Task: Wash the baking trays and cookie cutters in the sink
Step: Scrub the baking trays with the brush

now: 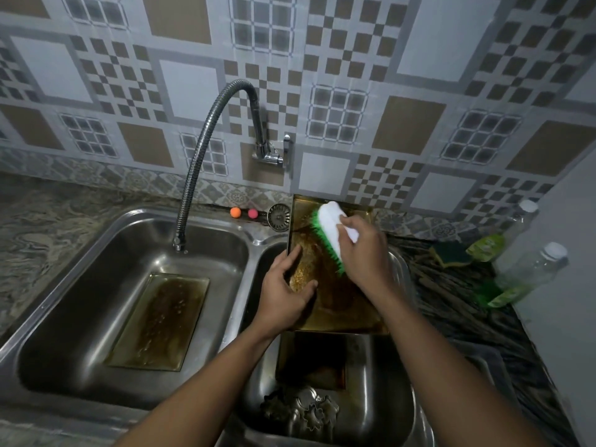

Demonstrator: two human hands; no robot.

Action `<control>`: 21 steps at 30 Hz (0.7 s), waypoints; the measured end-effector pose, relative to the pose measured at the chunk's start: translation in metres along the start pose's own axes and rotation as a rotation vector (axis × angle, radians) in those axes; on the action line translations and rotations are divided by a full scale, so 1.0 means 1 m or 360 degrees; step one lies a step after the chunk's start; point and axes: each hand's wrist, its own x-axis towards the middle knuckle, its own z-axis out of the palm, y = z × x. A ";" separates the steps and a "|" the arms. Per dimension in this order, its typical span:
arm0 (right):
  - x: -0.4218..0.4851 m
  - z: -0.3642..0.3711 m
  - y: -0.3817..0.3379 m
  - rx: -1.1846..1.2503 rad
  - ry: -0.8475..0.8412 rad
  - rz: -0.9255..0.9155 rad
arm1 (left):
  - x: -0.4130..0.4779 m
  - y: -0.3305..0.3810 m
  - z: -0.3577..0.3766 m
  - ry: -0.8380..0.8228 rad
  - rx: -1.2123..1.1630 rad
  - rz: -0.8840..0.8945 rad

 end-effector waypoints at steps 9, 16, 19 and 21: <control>0.004 -0.001 -0.009 0.0063 0.0091 0.0135 | 0.002 0.010 0.011 -0.0131 -0.0056 0.0016; -0.019 -0.014 0.013 0.0036 0.0060 0.0083 | 0.003 0.002 0.000 0.0007 -0.0043 0.0032; -0.011 -0.019 0.018 0.0013 0.0198 0.0207 | -0.001 0.006 0.005 -0.0075 -0.0075 0.0067; -0.007 -0.013 0.002 0.0076 0.0245 0.0262 | -0.001 0.016 0.010 -0.0079 -0.0069 0.0106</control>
